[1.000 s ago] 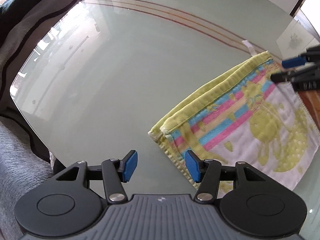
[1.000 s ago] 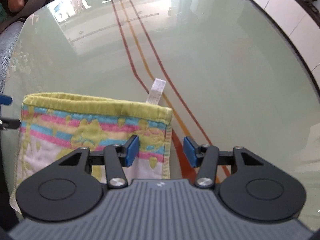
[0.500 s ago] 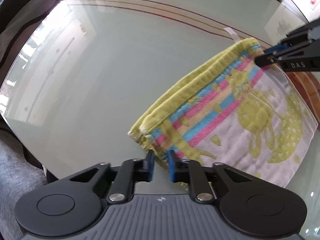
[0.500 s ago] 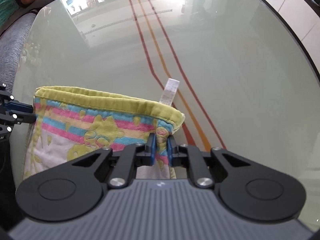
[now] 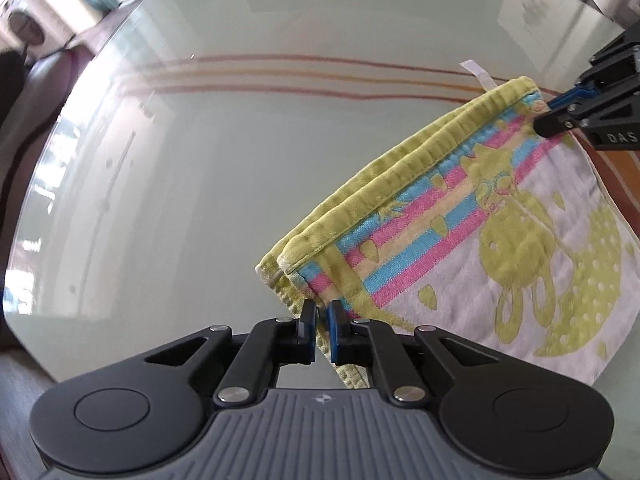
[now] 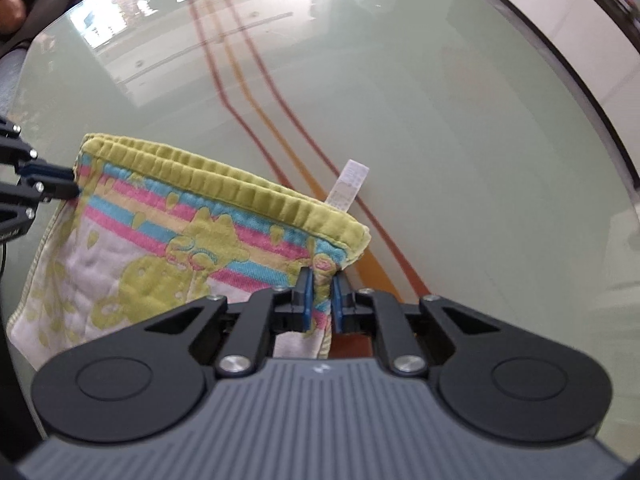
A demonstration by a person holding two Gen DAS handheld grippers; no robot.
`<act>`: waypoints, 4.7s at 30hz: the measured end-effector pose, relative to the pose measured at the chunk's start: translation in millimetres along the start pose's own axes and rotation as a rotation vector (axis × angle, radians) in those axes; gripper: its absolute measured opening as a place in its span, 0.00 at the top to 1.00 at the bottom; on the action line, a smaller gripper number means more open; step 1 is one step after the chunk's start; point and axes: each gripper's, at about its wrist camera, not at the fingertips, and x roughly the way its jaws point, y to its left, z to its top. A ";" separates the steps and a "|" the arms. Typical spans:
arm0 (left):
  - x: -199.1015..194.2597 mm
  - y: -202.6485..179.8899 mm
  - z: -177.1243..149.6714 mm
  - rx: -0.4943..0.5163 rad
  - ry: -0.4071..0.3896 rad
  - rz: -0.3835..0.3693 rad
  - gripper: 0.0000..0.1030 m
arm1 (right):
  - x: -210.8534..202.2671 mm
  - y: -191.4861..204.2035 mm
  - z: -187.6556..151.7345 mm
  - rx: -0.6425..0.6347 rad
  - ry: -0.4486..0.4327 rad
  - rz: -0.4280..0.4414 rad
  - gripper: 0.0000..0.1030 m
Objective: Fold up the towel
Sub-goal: 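Grasp the folded towel edge with the left gripper while the right gripper grasps it, then open both grippers and release the towel edge onto the table, then grasp the towel corner with the left gripper while the right gripper grasps the opposite corner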
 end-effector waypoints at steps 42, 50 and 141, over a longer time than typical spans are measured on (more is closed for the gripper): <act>-57.9 -68.1 -76.4 0.402 -0.198 -0.144 0.62 | -89.0 84.0 -170.7 -0.322 -0.166 0.035 0.57; -64.2 -105.6 -96.1 0.582 -0.217 -0.176 0.56 | -57.4 98.0 -175.3 -0.434 -0.088 0.028 0.57; -68.9 -114.5 -123.6 0.698 -0.108 -0.197 0.89 | -39.7 91.6 -142.2 -0.525 0.045 0.185 0.92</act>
